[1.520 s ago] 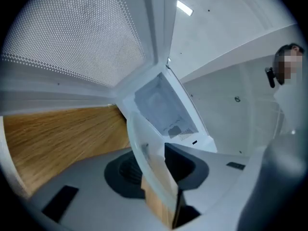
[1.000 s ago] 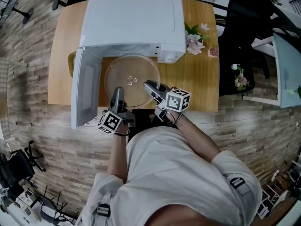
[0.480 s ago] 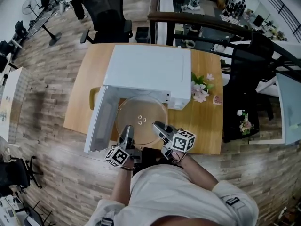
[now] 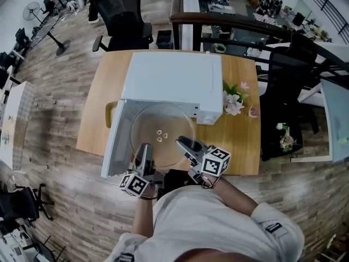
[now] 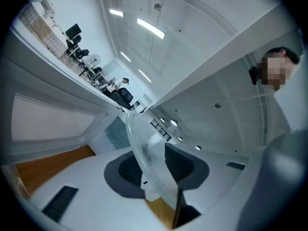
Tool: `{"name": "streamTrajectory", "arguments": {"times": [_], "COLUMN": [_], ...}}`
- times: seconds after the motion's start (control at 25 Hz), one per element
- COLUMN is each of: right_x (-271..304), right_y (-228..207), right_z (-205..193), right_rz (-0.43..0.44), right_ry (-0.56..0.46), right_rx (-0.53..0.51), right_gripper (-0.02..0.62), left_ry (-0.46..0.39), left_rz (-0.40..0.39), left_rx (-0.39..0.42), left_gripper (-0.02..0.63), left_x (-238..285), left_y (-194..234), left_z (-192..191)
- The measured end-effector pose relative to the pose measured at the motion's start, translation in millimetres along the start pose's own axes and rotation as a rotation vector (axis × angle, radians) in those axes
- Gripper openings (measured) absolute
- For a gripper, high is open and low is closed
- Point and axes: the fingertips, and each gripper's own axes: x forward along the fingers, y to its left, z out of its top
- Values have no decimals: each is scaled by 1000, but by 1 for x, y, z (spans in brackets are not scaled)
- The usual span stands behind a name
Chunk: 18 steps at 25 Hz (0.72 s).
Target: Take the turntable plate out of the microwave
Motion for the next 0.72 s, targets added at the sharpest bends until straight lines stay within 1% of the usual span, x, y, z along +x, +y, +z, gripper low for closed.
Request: {"name": "streamTrajectory", "arguments": {"times": [0.16, 0.36, 0.72], "right_x": [-1, -6, -27], "right_y": [5, 6, -7], "right_z": [10, 29, 59], "right_rz": [1, -14, -87], "right_ry": [-16, -60, -151], "right_rx": [-5, -48, -88], "right_gripper": [117, 117, 117], "left_ry": [3, 6, 75], "left_rz": [-25, -64, -171], "left_rx": [24, 7, 13], "left_gripper": [134, 135, 135], "left_x": [5, 21, 63], "left_y": [-9, -21, -44], "left_z": [8, 10, 1]}}
